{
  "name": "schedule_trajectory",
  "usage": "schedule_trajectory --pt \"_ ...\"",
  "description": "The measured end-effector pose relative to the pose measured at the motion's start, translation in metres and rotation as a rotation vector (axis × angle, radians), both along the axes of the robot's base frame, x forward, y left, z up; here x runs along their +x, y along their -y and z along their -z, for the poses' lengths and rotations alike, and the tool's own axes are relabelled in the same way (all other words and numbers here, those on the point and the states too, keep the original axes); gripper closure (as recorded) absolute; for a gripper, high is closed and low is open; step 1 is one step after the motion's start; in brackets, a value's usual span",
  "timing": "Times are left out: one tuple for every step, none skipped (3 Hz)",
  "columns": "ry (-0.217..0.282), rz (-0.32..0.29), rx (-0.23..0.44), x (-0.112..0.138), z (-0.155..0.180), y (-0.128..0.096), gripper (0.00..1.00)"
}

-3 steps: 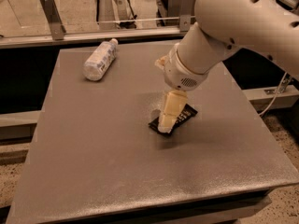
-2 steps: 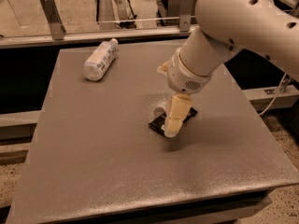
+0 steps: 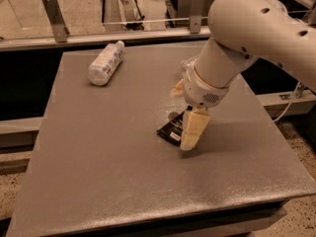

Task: Move rxbar chocolate near blue plastic bottle

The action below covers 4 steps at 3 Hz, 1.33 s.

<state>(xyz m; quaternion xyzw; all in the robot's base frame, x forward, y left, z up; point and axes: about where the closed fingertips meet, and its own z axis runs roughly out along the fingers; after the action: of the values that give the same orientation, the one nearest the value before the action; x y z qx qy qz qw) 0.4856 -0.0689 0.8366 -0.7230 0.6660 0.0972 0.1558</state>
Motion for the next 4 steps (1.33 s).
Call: schedule_trajectory --pt "-0.006 -0.012 0.001 0.001 0.005 -0.001 0.41" --pt "-0.004 -0.014 0.000 0.003 0.006 -0.001 0.64" --pt "0.019 -0.014 0.001 0.007 -0.004 -0.002 0.88" --pt "0.067 -0.034 0.005 0.019 -0.023 -0.011 1.00"
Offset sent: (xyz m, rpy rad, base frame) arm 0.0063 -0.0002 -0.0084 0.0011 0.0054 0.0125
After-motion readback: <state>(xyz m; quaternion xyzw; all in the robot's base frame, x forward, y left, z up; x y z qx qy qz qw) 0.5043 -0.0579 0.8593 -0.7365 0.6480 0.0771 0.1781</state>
